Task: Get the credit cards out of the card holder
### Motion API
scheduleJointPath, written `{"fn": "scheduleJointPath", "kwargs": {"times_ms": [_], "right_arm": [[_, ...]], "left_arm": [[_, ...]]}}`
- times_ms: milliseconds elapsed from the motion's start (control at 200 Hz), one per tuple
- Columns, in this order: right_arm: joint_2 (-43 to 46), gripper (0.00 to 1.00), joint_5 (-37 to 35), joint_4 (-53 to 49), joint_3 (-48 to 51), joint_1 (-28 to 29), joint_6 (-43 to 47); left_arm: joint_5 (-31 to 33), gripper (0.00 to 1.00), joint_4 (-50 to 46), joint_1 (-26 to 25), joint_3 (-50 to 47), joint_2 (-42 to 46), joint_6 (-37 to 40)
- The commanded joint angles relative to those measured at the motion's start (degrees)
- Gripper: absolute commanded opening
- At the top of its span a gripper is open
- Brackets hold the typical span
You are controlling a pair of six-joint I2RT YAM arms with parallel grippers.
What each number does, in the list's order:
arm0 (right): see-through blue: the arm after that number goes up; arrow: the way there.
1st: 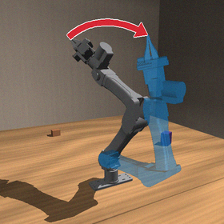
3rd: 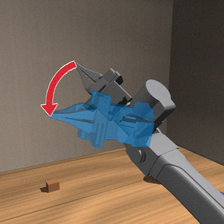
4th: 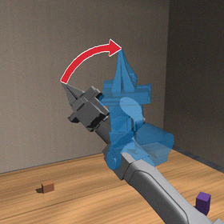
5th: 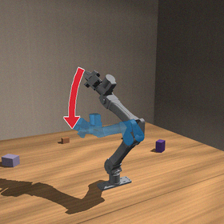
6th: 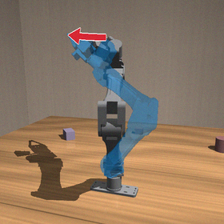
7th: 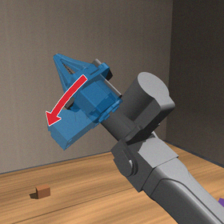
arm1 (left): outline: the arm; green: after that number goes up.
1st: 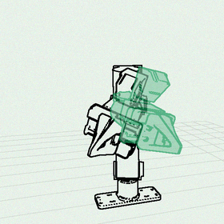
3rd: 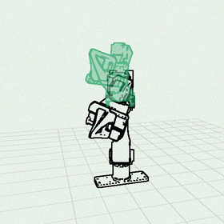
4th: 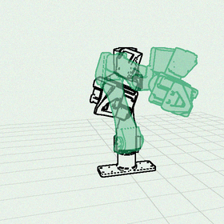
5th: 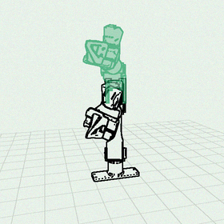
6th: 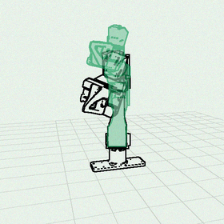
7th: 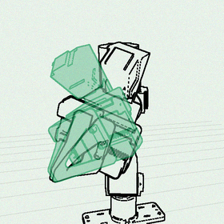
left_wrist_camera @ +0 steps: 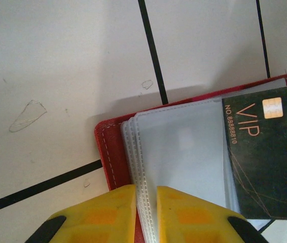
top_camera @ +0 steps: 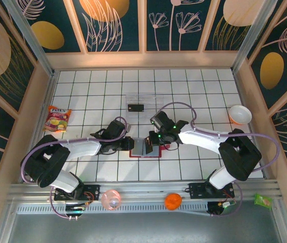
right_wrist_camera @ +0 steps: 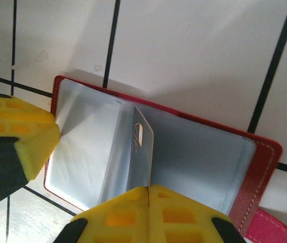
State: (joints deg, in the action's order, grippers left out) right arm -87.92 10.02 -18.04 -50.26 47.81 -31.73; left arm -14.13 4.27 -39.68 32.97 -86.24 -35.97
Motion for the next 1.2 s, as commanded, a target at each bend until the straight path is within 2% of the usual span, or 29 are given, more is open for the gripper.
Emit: {"fn": "scheduleJointPath", "kwargs": {"times_ms": [0,130,320,350,450,686,911,1071,1196], "right_arm": [[-1.48,0.0,2.64,3.16,1.49,0.62,-0.97],[-2.59,0.12,4.49,5.32,2.64,0.4,-1.23],[-2.85,0.15,4.92,6.15,3.81,-0.52,-1.0],[-2.82,0.14,4.79,5.99,3.77,-0.65,-0.83],[-1.37,0.0,3.0,4.34,3.01,-1.39,1.99],[7.37,0.0,0.88,1.48,-2.54,-2.24,19.73],[9.37,0.0,0.19,1.13,-9.02,-3.42,35.22],[7.05,0.0,-0.88,-3.91,-16.91,-3.71,49.34],[3.55,0.0,1.84,-8.8,-24.96,-4.7,57.9]], "left_arm": [[0.18,0.17,-0.23,0.34,0.73,-1.43,1.26],[-0.39,0.17,-0.23,0.31,1.07,-1.7,1.16],[-0.21,0.17,-0.39,0.31,1.04,-1.5,1.07],[-0.13,0.17,-0.42,0.31,1.05,-1.52,1.06],[-0.07,0.17,-0.66,0.31,1.21,-1.48,1.07],[-0.2,0.17,-1.75,0.31,2.6,-1.17,1.58],[-0.02,0.23,-3.28,0.31,4.2,-0.02,1.91],[-1.29,0.35,-4.37,1.0,4.47,3.22,0.64],[-1.34,0.48,-6.67,2.31,4.56,6.9,-0.02]]}}
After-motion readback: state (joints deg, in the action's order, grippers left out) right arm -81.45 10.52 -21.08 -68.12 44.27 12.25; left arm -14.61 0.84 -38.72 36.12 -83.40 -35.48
